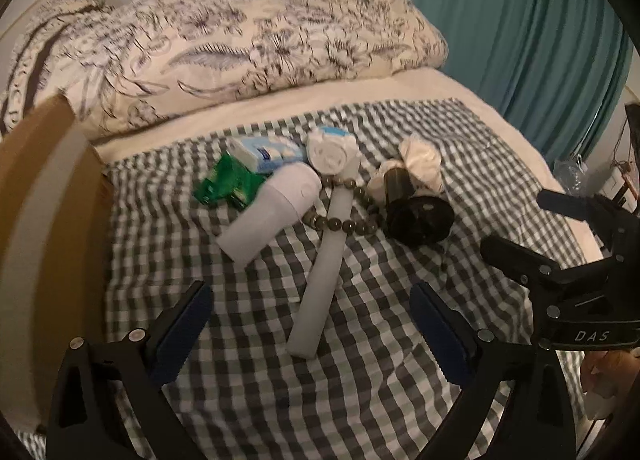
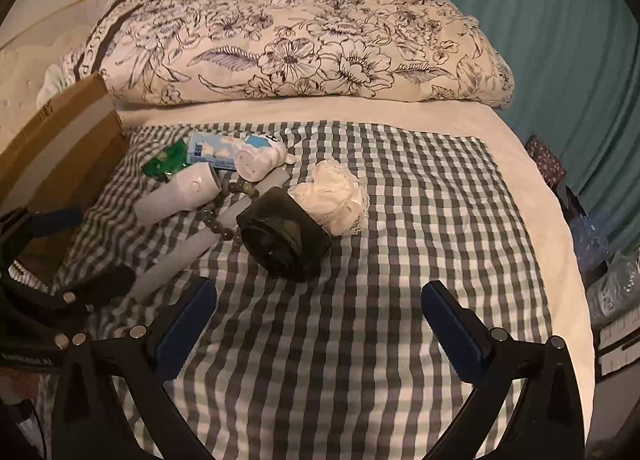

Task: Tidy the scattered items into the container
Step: 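Move both open tools over the items on the gingham sheet, then grasp the long white tube with the left tool while the right tool grasps the black round holder, then carry the white tube and black holder with both tools over the cardboard box, then open the left tool to drop the white tube while the right tool releases the black holder into the box, then withdraw both tools from the box back over the remaining items, then grasp the white bottle and green packet with the left tool while the right tool grasps the white lace pouf, then carry the white bottle and lace pouf with both tools over the cardboard box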

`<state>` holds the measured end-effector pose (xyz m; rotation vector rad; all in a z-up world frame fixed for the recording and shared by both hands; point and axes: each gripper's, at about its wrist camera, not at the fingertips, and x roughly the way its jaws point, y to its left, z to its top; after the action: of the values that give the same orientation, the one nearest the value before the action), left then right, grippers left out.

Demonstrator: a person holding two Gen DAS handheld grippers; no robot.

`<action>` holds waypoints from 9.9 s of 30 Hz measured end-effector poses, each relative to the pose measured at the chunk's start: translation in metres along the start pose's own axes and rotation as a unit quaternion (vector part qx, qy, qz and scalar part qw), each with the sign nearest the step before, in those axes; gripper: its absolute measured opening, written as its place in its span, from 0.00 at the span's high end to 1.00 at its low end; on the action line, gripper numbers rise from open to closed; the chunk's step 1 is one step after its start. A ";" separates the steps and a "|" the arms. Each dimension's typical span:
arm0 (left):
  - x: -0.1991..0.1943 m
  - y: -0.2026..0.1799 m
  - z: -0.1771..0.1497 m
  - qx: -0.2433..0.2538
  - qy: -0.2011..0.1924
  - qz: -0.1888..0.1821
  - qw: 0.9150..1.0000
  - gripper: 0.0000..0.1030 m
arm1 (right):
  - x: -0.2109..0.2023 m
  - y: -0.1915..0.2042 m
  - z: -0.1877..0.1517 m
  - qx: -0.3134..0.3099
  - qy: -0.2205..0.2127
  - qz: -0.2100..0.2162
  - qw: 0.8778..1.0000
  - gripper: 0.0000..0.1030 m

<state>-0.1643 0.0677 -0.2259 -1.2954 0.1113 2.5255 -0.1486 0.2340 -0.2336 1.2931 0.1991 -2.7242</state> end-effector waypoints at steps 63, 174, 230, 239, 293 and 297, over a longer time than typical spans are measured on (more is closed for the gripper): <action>-0.111 -0.010 0.004 -0.007 -0.100 -0.006 0.995 0.88 | -0.047 -0.008 -0.015 0.105 -0.029 0.070 0.992 0.90; -0.193 0.271 -0.029 -0.170 -0.151 0.179 0.957 0.29 | -0.040 0.317 0.107 -0.080 -0.079 0.172 0.979 0.33; 0.003 0.041 0.027 -0.062 -0.083 0.060 0.993 0.04 | 0.045 -0.012 0.031 0.009 -0.015 -0.004 1.000 0.07; 0.047 0.038 0.034 -0.074 -0.053 0.046 0.995 0.04 | 0.091 -0.010 0.041 0.014 0.009 -0.022 1.000 0.07; -0.213 0.089 0.001 -0.067 -0.211 0.066 0.973 0.56 | -0.163 0.094 0.059 0.039 -0.185 0.072 0.979 0.82; -0.234 0.118 -0.004 -0.078 -0.218 0.087 0.969 0.56 | -0.177 0.123 0.069 0.028 -0.196 0.098 0.975 0.82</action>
<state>-0.0679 -0.0988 -0.0475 -0.7774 -0.0755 2.9558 -0.0697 0.1104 -0.0617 0.7134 -0.0409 -2.7546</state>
